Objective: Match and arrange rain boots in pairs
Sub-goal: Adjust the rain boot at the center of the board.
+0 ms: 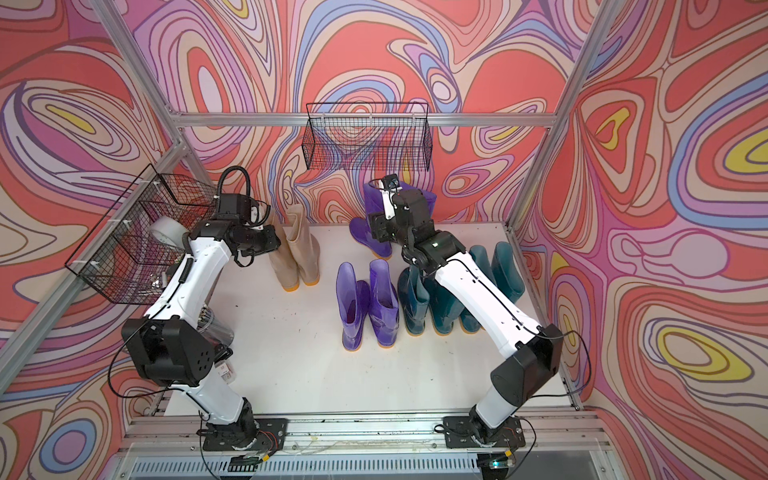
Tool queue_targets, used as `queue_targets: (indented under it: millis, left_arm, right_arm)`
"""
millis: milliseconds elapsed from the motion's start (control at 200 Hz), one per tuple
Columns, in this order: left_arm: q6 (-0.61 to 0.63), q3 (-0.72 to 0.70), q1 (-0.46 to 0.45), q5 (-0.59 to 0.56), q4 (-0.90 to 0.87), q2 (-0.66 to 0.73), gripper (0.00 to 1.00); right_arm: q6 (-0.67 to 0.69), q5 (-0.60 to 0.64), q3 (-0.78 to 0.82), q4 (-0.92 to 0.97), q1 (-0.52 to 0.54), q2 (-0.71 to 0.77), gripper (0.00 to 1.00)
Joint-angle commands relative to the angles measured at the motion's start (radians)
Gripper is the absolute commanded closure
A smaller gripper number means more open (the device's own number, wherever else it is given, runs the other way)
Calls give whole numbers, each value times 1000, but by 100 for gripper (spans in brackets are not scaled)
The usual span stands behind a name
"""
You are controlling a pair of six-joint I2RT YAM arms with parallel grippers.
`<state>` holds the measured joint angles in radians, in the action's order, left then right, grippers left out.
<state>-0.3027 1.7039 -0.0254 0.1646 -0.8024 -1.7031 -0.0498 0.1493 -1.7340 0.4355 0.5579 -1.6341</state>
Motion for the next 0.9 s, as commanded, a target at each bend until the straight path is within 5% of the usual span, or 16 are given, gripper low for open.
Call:
queue_targets:
  millis: [0, 185, 491, 711, 791, 896]
  left_arm:
    - [-19, 23, -1, 50, 13, 53, 38]
    - [-79, -16, -1, 101, -4, 202, 16]
    - [-193, -411, -1, 257, 198, 586, 10]
    - [-184, -501, -1, 267, 229, 706, 10]
    - [-164, -504, 0, 233, 223, 726, 10]
    - [-141, -517, 0, 179, 213, 744, 10]
  right_arm:
    - [28, 34, -47, 32, -30, -66, 23]
    - [42, 7, -169, 90, -79, -206, 22]
    - [47, -3, -291, 109, -120, -374, 22]
    - [33, -114, -359, 129, -159, -468, 22]
    - [32, -110, -375, 132, -159, -491, 33]
    - [23, -140, -411, 144, -158, -526, 60]
